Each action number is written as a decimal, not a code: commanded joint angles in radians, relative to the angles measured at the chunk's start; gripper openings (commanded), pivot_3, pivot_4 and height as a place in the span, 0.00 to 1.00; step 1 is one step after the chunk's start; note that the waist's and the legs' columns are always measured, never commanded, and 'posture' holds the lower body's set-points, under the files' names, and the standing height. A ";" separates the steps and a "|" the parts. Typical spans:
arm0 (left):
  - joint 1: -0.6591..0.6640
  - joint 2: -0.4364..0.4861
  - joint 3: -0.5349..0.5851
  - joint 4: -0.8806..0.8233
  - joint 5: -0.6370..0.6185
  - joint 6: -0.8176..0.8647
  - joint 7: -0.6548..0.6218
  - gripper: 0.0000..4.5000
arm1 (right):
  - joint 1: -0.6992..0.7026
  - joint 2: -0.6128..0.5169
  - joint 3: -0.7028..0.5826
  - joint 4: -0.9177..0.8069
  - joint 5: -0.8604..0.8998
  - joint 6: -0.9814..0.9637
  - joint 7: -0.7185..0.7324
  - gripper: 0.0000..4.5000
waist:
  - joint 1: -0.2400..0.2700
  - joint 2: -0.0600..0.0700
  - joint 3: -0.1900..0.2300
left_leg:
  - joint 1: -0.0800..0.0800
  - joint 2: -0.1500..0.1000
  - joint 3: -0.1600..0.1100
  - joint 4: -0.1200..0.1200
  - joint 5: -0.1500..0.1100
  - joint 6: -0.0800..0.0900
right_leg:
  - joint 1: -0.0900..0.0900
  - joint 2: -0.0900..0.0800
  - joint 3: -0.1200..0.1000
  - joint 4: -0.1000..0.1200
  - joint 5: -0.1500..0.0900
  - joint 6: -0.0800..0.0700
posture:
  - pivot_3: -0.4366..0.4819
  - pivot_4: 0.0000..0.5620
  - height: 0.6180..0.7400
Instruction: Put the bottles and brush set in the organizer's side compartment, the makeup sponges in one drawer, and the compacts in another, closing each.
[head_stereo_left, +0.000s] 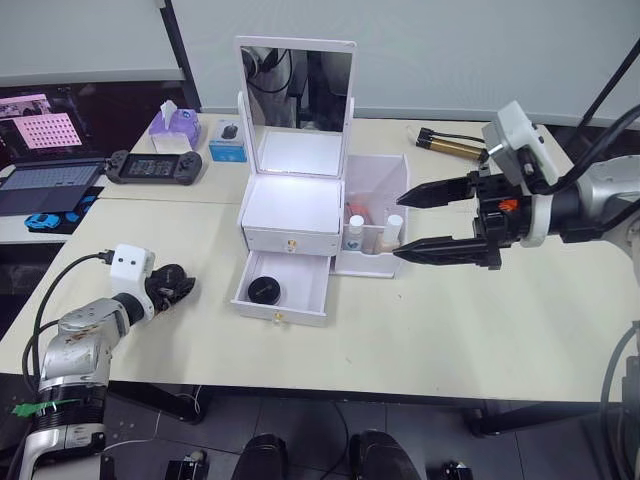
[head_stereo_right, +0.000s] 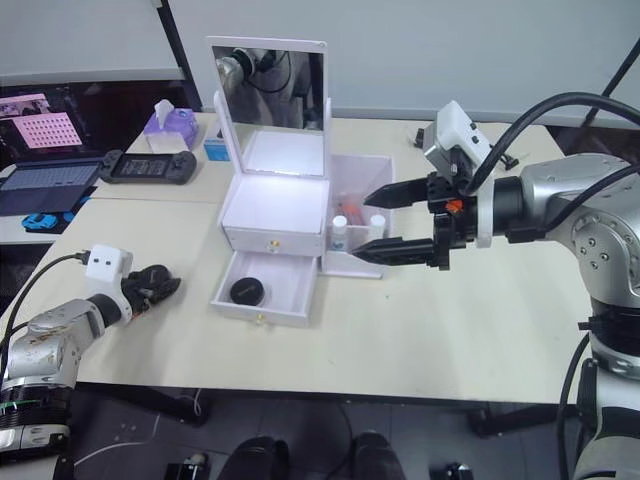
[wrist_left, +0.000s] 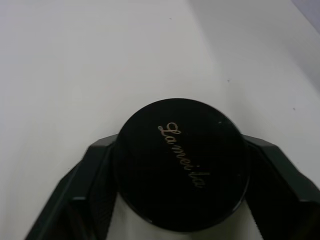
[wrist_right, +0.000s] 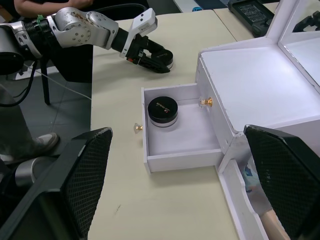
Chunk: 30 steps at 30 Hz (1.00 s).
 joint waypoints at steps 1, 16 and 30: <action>-0.007 0.008 0.020 -0.001 0.008 -0.037 0.010 0.65 | -0.001 -0.018 -0.031 -0.007 0.004 -0.027 0.003 1.00 | 0.000 0.000 0.000 | 0.000 0.000 0.000 0.000 0.000 0.000 | 0.000 0.000 0.000 0.000 0.000 0.000 | 0.48 0.27 0.88; -0.120 0.147 -0.100 -0.242 -0.180 -0.055 -0.509 0.65 | 0.087 -0.022 -0.072 -0.069 0.019 -0.032 -0.044 1.00 | 0.007 0.000 0.000 | -0.001 0.000 0.001 0.000 0.000 0.000 | 0.000 0.000 0.000 0.000 0.000 0.000 | 0.48 0.27 0.88; -0.336 0.085 -0.443 -0.247 -0.036 -0.069 -0.624 0.65 | 0.208 -0.055 -0.214 -0.200 0.111 0.023 -0.186 1.00 | 0.008 0.000 0.000 | -0.001 -0.001 0.000 0.001 0.000 0.000 | 0.001 0.003 0.001 -0.001 0.000 0.001 | 0.48 0.27 0.88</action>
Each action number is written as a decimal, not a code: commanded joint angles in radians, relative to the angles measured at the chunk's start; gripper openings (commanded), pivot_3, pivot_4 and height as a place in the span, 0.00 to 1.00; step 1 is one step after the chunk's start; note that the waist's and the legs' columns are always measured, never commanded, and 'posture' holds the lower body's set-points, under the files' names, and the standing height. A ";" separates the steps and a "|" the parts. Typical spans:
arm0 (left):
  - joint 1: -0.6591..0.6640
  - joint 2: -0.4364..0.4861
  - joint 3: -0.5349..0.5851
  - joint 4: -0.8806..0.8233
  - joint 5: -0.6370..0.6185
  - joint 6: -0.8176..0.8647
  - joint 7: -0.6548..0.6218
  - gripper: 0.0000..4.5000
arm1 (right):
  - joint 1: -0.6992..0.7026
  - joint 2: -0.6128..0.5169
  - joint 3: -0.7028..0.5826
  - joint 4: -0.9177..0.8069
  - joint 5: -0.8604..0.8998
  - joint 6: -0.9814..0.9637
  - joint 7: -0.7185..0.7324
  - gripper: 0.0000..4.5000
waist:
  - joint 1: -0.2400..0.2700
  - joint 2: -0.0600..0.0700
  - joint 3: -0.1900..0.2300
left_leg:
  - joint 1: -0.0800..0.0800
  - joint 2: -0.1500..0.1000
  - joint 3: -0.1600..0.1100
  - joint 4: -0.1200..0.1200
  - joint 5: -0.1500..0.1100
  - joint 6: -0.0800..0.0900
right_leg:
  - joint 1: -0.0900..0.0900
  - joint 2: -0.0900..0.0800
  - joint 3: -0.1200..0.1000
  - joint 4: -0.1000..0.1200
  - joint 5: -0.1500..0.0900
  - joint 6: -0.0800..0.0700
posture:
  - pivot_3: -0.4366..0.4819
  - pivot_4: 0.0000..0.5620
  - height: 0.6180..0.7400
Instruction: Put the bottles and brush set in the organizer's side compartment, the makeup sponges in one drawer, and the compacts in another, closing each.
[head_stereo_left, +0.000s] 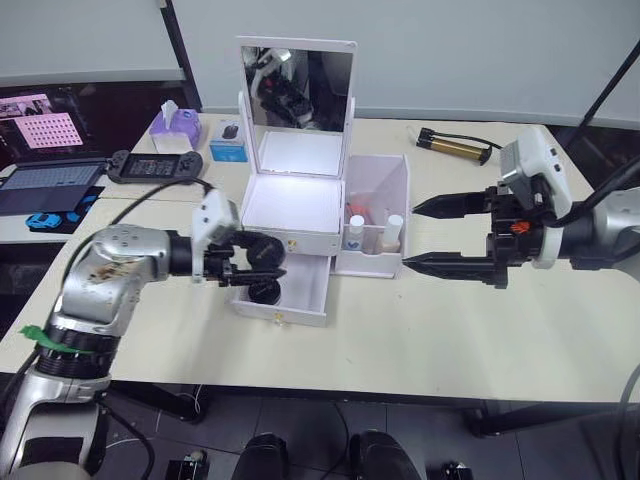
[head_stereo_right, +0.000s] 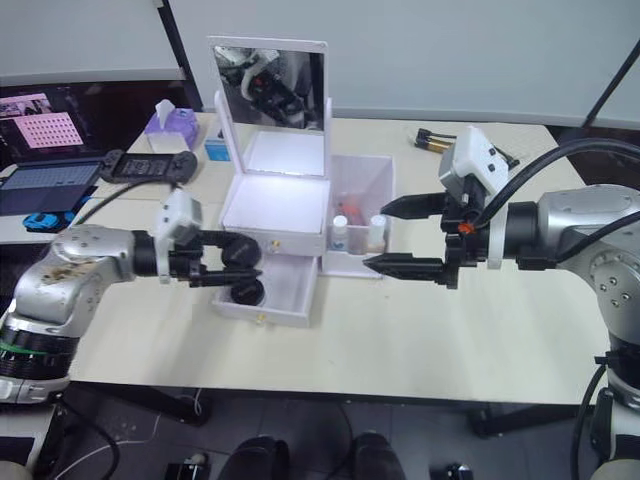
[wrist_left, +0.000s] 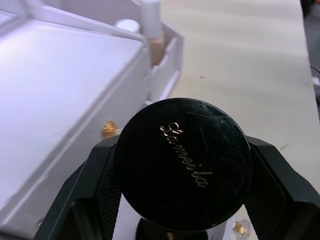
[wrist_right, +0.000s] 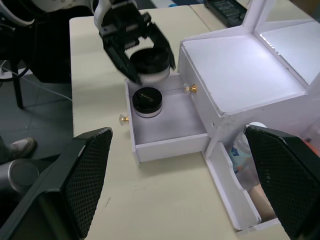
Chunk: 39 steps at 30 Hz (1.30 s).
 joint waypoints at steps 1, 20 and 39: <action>-0.023 -0.028 -0.063 0.060 0.077 -0.090 -0.019 0.65 | 0.014 -0.019 -0.065 -0.051 0.046 0.022 -0.044 1.00 | -0.001 0.000 0.000 | 0.000 0.000 0.000 0.000 0.000 0.000 | 0.000 0.000 0.000 0.000 0.000 0.000 | 0.48 0.27 0.88; -0.114 -0.213 -0.099 0.371 0.189 -0.285 -0.046 0.65 | 0.148 -0.096 -0.232 -0.154 0.231 0.077 -0.228 1.00 | 0.003 0.000 0.000 | -0.002 0.000 -0.003 0.004 -0.001 0.001 | 0.000 0.001 -0.001 0.000 0.001 0.001 | 0.48 0.27 0.88; -0.107 -0.173 -0.041 0.234 0.133 -0.146 -0.077 1.00 | 0.125 -0.127 -0.176 -0.119 0.231 0.026 -0.225 1.00 | 0.003 0.000 0.000 | -0.004 0.000 -0.004 0.006 -0.001 0.002 | 0.000 0.001 -0.001 0.000 0.001 0.001 | 0.48 0.27 0.88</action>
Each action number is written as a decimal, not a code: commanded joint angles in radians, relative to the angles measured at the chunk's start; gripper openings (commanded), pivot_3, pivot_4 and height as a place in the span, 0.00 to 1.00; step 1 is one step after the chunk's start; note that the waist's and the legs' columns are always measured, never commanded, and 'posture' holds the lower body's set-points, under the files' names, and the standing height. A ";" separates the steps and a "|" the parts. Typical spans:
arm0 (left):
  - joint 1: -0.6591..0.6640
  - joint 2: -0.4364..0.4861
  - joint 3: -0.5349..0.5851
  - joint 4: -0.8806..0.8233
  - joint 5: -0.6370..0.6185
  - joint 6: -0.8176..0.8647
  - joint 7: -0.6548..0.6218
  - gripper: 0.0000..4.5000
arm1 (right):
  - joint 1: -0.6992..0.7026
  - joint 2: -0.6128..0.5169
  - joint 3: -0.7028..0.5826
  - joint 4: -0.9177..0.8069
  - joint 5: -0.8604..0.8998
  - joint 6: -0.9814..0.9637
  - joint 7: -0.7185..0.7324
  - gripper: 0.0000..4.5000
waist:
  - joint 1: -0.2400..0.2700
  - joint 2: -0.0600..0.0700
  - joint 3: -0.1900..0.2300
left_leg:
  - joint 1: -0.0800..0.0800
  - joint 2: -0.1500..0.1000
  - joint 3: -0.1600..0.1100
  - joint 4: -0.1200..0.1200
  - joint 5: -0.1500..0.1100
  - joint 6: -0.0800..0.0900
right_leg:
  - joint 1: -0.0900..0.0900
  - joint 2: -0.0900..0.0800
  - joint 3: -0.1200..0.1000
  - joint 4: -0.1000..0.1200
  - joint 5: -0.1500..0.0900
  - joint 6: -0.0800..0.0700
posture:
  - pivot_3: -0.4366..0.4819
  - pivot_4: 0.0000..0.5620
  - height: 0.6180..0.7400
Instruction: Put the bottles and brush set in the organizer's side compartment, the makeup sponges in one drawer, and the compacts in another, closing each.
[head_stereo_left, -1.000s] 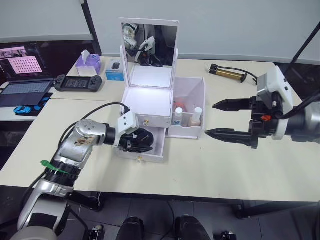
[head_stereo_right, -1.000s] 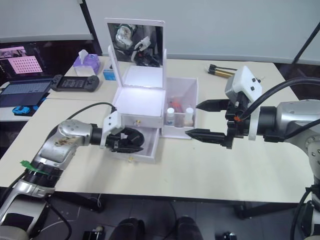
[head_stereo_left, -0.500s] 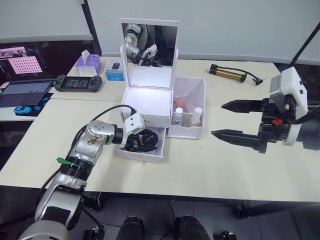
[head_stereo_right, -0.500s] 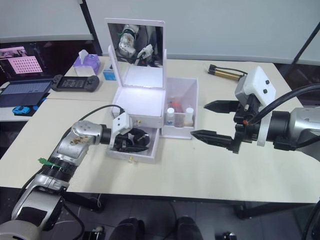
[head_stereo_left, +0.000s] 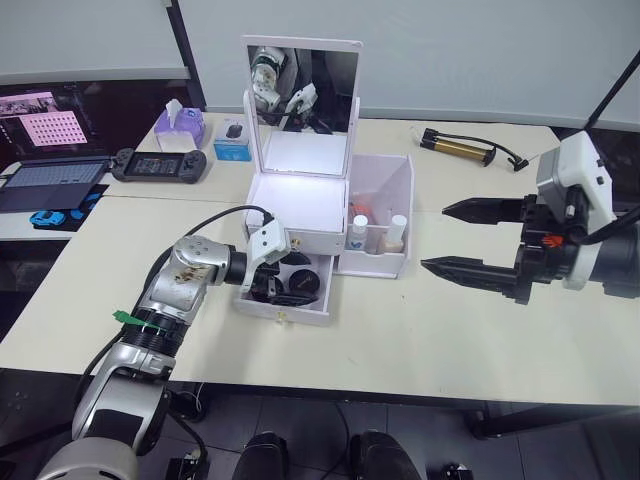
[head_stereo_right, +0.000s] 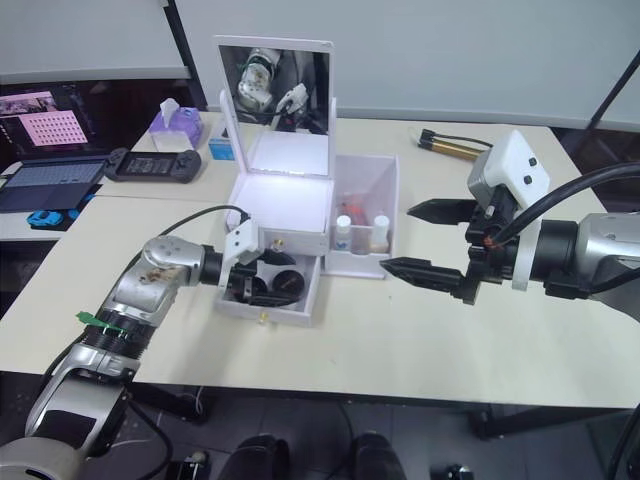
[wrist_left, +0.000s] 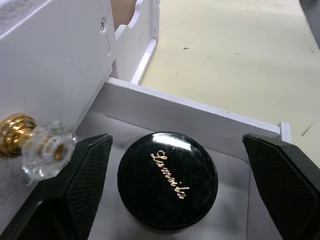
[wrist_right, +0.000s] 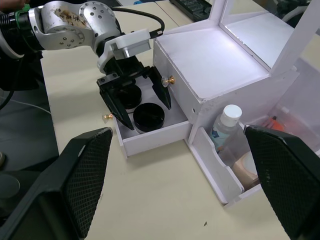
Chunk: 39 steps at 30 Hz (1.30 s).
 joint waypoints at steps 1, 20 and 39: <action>0.008 0.038 0.072 -0.138 -0.063 0.074 0.009 1.00 | -0.025 -0.033 0.008 0.019 -0.026 -0.051 0.039 1.00 | 0.000 0.000 0.000 | 0.000 0.000 0.000 0.000 0.000 0.000 | 0.000 0.000 0.000 0.000 0.000 0.000 | 0.48 0.27 0.88; 0.766 0.148 0.593 -0.887 -0.374 0.502 0.348 0.96 | -0.341 0.110 0.454 0.360 -0.369 -0.320 0.418 1.00 | -0.019 0.003 0.000 | 0.003 0.002 -0.003 -0.001 -0.001 0.001 | 0.000 -0.001 0.003 0.000 0.000 0.000 | 0.48 0.27 0.88; 0.764 -0.100 0.347 -0.686 -0.209 0.209 0.603 0.01 | -0.388 0.128 0.461 0.386 -0.481 -0.306 0.513 1.00 | 0.000 0.003 0.000 | 0.005 0.000 0.001 0.001 -0.001 0.002 | 0.005 -0.002 0.000 -0.001 0.000 0.000 | 0.48 0.27 0.88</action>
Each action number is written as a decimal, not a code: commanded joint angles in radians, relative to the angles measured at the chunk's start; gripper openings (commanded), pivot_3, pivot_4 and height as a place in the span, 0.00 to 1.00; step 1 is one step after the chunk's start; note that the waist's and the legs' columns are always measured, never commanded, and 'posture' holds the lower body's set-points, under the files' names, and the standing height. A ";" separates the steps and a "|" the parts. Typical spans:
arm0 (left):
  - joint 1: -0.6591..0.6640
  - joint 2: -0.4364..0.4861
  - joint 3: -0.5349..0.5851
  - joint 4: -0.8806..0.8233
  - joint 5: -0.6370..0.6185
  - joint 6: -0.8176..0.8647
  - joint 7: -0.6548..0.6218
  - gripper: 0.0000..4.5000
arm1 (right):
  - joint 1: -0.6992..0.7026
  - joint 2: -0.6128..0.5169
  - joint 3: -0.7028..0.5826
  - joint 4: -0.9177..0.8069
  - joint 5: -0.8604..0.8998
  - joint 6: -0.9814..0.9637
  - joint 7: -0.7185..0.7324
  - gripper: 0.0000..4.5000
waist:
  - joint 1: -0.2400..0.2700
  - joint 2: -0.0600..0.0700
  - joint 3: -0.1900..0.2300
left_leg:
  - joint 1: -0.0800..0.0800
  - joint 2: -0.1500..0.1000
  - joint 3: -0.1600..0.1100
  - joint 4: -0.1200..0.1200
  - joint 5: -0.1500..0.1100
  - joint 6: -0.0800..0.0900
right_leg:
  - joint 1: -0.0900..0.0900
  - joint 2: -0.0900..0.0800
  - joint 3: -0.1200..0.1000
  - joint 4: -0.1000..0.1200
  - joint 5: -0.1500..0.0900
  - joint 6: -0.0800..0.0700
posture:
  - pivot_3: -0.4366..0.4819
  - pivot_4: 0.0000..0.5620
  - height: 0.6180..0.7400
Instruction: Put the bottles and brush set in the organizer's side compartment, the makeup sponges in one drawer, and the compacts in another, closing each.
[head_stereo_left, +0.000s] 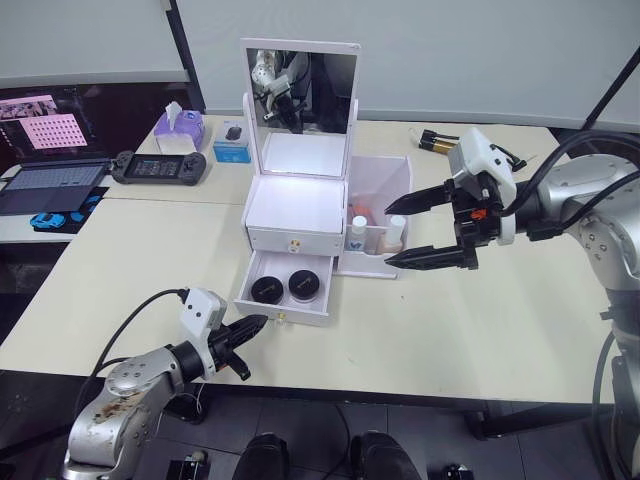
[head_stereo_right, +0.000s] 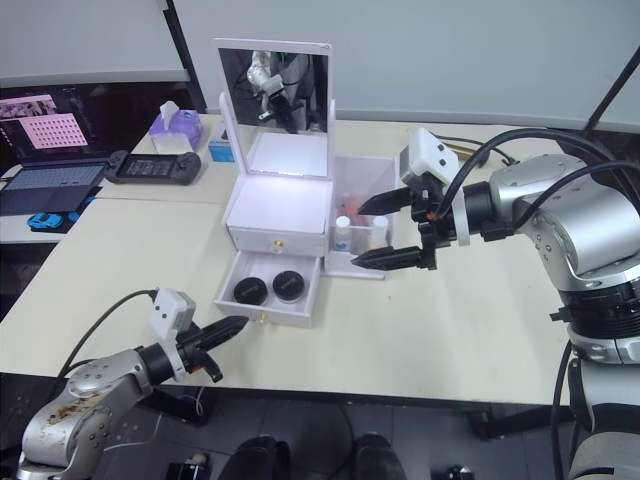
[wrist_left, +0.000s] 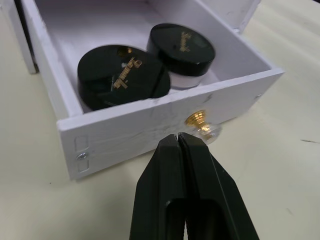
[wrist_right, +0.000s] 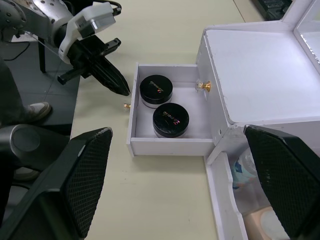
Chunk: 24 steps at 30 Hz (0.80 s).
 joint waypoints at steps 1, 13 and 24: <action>-0.043 -0.007 -0.021 0.047 0.042 -0.103 0.008 0.01 | -0.004 -0.025 -0.057 -0.052 0.013 0.030 -0.010 1.00 | 0.001 0.000 0.000 | 0.000 0.000 0.000 0.000 0.000 0.000 | 0.000 0.000 0.000 0.000 0.000 0.000 | 0.48 0.27 0.88; -0.245 -0.040 -0.057 0.273 0.094 -0.244 0.007 0.01 | 0.074 -0.044 -0.148 -0.149 0.061 0.125 -0.090 1.00 | 0.002 0.000 0.000 | 0.000 0.000 0.000 0.000 0.000 0.000 | 0.001 0.000 -0.001 0.000 0.000 0.000 | 0.48 0.27 0.88; -0.436 -0.071 -0.115 0.510 0.168 -0.347 -0.005 0.01 | 0.287 -0.041 -0.284 -0.194 0.112 0.165 -0.193 1.00 | 0.003 0.000 0.000 | 0.000 -0.001 -0.002 0.001 0.000 0.000 | 0.004 -0.001 -0.003 -0.001 0.000 0.001 | 0.48 0.27 0.88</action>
